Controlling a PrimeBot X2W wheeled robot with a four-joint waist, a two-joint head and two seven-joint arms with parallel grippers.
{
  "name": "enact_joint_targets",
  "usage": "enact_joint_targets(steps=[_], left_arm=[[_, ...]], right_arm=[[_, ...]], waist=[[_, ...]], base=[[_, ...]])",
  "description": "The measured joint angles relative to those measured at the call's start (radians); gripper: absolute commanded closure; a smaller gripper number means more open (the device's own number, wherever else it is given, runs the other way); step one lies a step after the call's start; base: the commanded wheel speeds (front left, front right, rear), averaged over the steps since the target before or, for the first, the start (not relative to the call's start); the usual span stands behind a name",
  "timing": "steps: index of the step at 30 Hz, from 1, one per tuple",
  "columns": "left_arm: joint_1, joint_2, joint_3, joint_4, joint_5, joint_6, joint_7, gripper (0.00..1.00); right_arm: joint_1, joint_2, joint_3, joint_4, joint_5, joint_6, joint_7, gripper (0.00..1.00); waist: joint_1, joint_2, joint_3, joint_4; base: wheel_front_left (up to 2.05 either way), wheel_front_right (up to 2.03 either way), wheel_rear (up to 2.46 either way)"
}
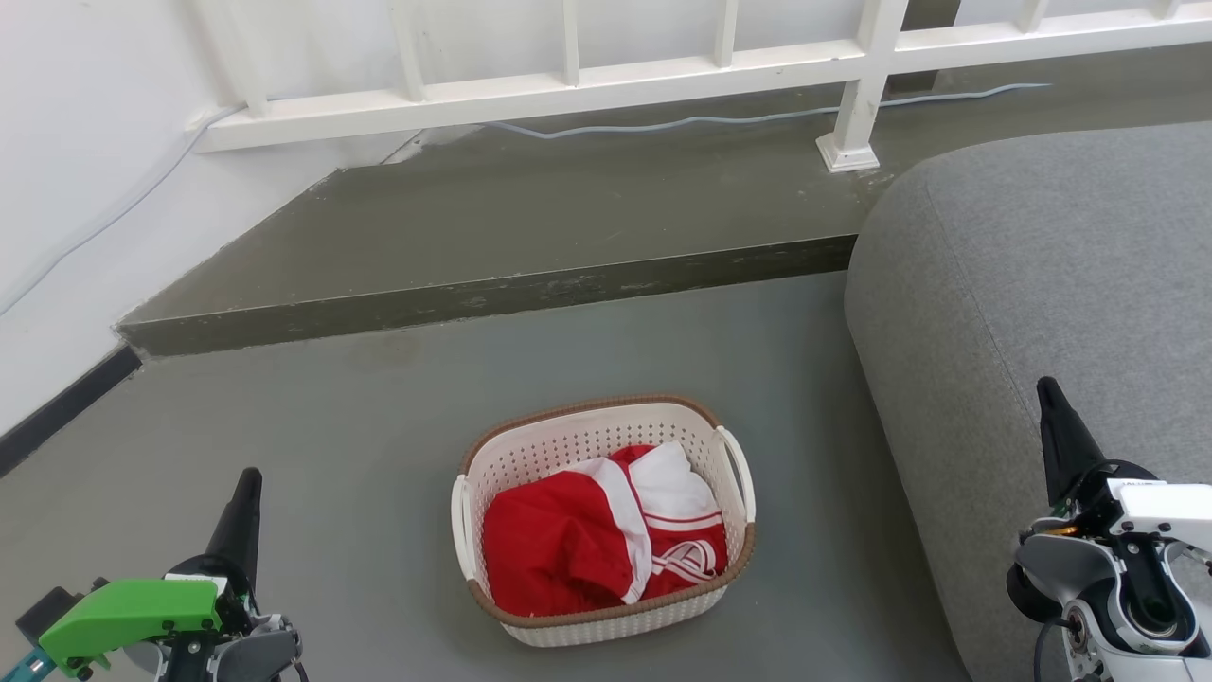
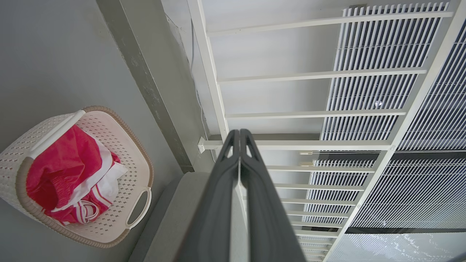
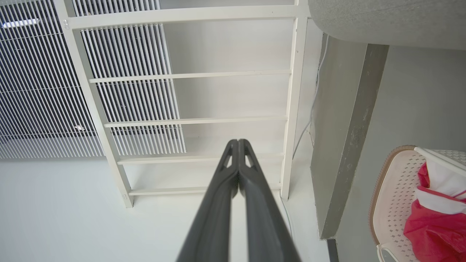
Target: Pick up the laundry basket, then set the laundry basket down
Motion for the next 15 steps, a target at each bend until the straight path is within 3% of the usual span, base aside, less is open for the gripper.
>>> enact_joint_targets(steps=[15], left_arm=[[-0.001,0.000,0.001,0.005,0.000,0.000,0.004,1.00]], right_arm=[[-0.001,0.000,-0.001,0.003,0.000,0.000,0.000,1.00]], waist=[[0.0000,0.0000,0.000,0.000]], base=[[0.00,0.00,0.00]])
